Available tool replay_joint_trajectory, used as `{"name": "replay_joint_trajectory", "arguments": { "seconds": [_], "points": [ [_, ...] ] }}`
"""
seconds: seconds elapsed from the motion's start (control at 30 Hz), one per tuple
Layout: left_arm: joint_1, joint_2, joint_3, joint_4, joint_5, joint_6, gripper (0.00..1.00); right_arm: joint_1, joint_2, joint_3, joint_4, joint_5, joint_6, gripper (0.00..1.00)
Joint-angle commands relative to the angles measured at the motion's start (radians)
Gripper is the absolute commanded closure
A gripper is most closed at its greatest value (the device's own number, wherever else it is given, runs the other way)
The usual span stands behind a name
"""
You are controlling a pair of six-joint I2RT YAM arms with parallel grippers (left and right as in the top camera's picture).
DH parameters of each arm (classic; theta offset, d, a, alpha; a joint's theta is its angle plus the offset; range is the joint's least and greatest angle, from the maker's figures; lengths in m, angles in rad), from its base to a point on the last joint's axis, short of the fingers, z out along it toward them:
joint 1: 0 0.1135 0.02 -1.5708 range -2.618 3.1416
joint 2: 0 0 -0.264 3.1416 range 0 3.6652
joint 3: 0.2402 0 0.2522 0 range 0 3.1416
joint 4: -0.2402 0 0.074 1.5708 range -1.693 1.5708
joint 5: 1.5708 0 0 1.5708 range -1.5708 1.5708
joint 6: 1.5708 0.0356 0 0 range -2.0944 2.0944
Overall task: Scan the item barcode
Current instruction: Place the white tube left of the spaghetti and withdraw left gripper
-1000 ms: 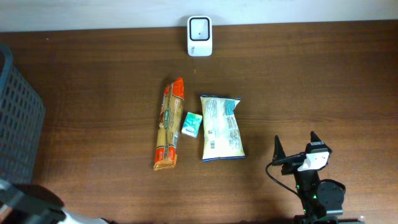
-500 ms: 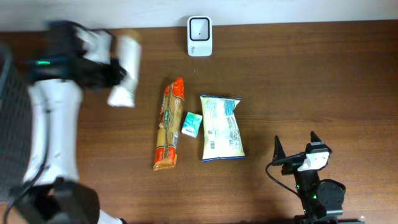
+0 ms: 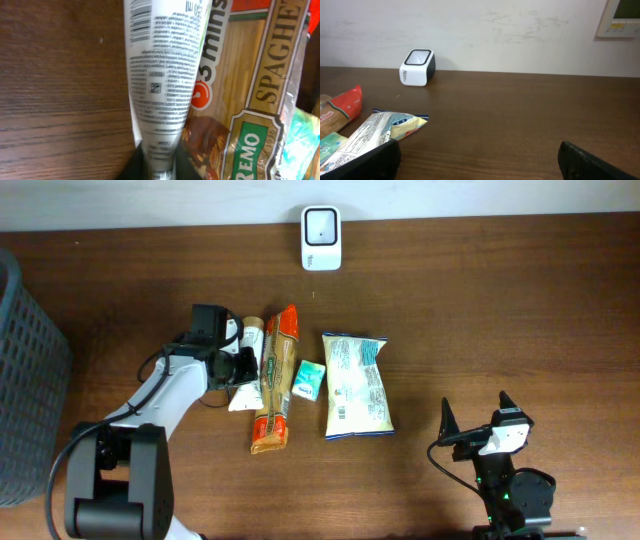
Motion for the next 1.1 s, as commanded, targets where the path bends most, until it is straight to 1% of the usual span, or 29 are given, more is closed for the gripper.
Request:
{"name": "replay_joint_trajectory", "arguments": {
  "seconds": [0.0,0.07,0.17,0.23,0.33,0.4,0.53,0.57,0.63,0.67,0.7,0.8,0.9,1.0,1.07],
  "points": [
    [-0.011,-0.013,-0.024,0.003,0.000,-0.028,0.01,0.004,-0.006,-0.007,-0.002,-0.002,0.003,0.01],
    [-0.008,-0.021,-0.016,-0.004,0.000,-0.028,0.01,0.004,-0.006,-0.007,-0.002,-0.002,0.003,0.01],
    [-0.009,-0.087,0.020,-0.019,0.000,-0.009,0.01,0.004,-0.006,-0.007,-0.002,-0.002,0.003,0.01],
    [-0.009,-0.145,0.052,-0.027,-0.001,0.032,0.01,0.004,-0.006,-0.007,-0.002,-0.002,0.003,0.01],
    [-0.008,-0.293,0.101,-0.026,-0.002,0.141,0.01,0.004,-0.006,-0.007,-0.002,-0.002,0.003,0.01],
    [-0.008,-0.389,0.115,-0.025,-0.069,0.195,0.01,0.004,-0.006,-0.007,-0.002,-0.002,0.003,0.01],
    [-0.008,-0.510,0.115,-0.052,-0.310,0.224,0.01,0.004,-0.006,-0.007,-0.002,-0.002,0.002,0.01],
    [-0.008,-0.524,0.115,-0.059,-0.341,0.294,0.01,0.004,-0.006,-0.007,-0.002,-0.002,0.002,0.01],
    [0.008,-0.528,0.115,-0.056,-0.348,0.432,0.01,0.004,-0.006,-0.007,-0.002,-0.002,0.002,0.01],
    [0.036,-0.528,0.115,-0.056,-0.347,0.455,0.01,0.004,-0.006,-0.007,-0.002,-0.002,0.002,0.01],
    [0.081,-0.528,0.115,-0.056,-0.309,0.456,0.01,0.004,-0.006,-0.007,-0.002,-0.002,0.003,0.01],
    [0.237,-0.523,0.115,-0.052,-0.050,0.502,0.01,0.004,-0.006,-0.007,-0.002,-0.002,0.003,0.01],
    [0.405,-0.498,0.114,-0.051,0.154,0.504,0.00,0.004,-0.006,-0.007,-0.002,-0.002,0.001,0.01],
    [0.422,-0.462,0.114,-0.050,0.173,0.504,0.01,0.004,-0.006,-0.007,-0.002,0.001,0.001,0.01],
    [0.422,-0.420,0.114,-0.050,0.173,0.504,0.01,0.004,-0.006,-0.007,0.026,-0.109,0.004,0.01]
  ]
}}
